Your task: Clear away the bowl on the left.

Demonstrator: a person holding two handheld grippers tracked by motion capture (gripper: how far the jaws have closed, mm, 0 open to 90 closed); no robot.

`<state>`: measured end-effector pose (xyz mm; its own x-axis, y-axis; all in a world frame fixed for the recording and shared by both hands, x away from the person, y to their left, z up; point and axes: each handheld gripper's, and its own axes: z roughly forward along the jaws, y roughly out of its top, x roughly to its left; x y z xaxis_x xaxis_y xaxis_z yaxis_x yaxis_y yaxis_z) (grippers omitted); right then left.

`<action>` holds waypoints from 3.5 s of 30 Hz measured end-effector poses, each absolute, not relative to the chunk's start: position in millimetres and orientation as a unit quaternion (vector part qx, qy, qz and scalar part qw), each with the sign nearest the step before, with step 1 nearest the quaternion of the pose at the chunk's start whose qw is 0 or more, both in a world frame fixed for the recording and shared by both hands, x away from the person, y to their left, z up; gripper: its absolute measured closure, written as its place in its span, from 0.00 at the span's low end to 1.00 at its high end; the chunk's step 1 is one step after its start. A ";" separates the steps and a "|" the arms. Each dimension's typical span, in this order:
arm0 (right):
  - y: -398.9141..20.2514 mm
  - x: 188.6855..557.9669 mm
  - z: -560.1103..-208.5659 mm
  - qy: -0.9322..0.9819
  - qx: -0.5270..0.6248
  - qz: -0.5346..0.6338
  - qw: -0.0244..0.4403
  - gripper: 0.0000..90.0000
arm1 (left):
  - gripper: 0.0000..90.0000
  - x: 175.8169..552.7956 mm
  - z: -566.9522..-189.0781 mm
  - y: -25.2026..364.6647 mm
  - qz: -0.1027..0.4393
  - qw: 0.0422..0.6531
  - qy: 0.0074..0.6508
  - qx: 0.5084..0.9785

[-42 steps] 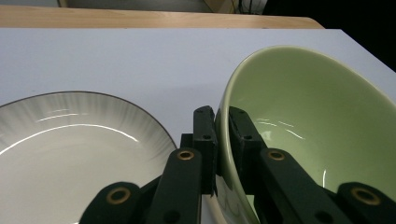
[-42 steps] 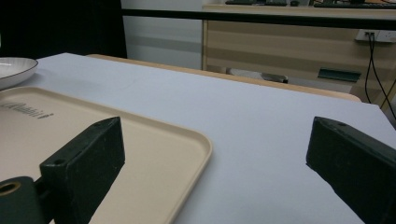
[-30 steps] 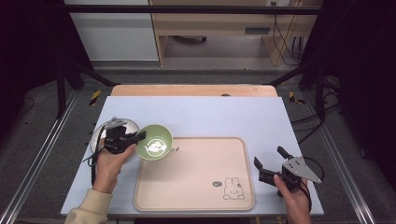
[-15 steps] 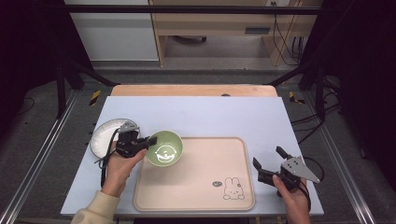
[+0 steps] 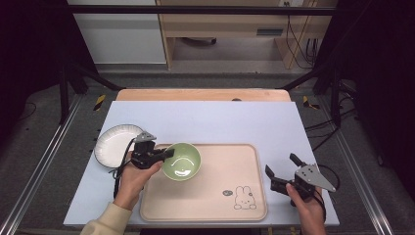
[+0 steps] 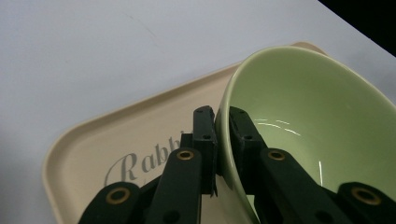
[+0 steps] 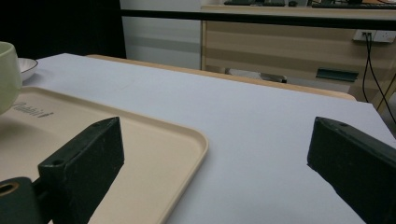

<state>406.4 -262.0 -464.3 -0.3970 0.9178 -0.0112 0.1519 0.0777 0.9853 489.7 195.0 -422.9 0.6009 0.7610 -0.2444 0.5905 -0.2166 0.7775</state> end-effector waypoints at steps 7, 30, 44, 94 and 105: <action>-259.6 407.1 -464.9 0.646 0.410 0.536 0.356 0.04 | 0.92 485.8 -427.6 179.7 0.083 0.447 0.428 0.781; -258.4 407.6 -464.5 0.650 0.406 0.535 0.356 0.05 | 0.92 480.6 -435.5 154.8 0.059 0.444 0.410 0.795; -258.2 407.5 -464.0 0.651 0.405 0.536 0.354 0.05 | 0.91 479.6 -443.9 145.4 0.057 0.431 0.404 0.805; -252.2 407.9 -466.8 0.664 0.397 0.535 0.340 0.05 | 0.92 481.4 -454.2 140.3 0.066 0.420 0.383 0.820; -252.3 408.3 -466.1 0.663 0.394 0.537 0.341 0.05 | 0.74 478.9 -450.5 135.8 0.093 0.429 0.357 0.825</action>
